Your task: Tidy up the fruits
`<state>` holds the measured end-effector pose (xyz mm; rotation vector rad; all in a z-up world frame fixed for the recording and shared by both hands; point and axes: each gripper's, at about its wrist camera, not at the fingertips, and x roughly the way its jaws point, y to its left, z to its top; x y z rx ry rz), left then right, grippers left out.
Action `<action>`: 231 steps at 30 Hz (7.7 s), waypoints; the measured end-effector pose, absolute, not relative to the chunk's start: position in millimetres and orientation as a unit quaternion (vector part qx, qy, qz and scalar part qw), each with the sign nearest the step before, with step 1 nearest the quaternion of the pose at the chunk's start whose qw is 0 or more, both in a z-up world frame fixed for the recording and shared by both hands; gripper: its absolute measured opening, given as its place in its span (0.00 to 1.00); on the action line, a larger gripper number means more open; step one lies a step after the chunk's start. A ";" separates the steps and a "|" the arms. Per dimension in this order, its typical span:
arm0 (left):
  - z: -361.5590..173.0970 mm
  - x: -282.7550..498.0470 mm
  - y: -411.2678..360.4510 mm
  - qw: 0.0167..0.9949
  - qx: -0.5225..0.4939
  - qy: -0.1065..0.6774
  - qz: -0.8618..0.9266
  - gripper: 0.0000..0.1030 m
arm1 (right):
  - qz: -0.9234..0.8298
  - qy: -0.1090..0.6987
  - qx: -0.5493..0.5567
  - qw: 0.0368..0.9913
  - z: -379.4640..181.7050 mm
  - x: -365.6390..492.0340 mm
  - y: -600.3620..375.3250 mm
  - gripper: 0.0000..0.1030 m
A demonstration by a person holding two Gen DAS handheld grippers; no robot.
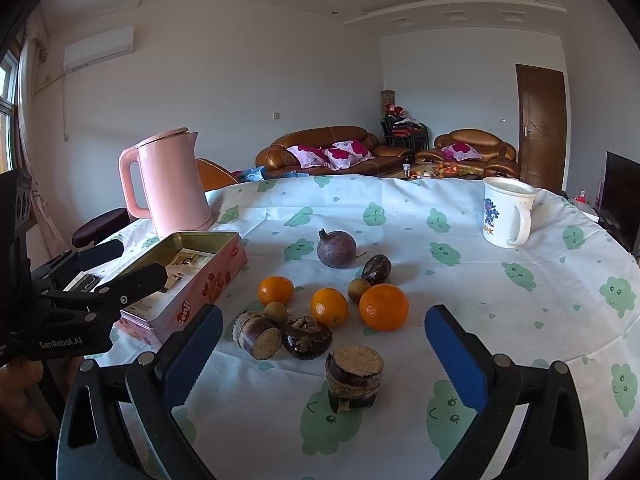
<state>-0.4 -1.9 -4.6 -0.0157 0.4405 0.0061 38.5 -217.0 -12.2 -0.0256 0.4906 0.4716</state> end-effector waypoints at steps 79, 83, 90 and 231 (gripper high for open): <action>-67.5 66.9 -62.4 0.920 0.019 0.376 -0.110 0.43 | 0.224 0.338 -0.004 0.914 -71.7 75.6 -225.6 0.42; -67.0 67.4 -57.5 0.920 0.004 0.376 -0.115 0.36 | 0.228 0.326 -0.001 0.917 -70.0 71.8 -227.2 0.42; -62.2 62.0 -57.3 0.926 0.006 0.357 -0.120 0.36 | 0.233 0.309 -0.004 0.922 -67.6 66.8 -226.6 0.42; -14.2 27.8 53.8 0.974 -0.004 0.220 0.051 0.36 | 0.360 0.159 -0.047 0.918 29.7 87.9 -158.4 0.41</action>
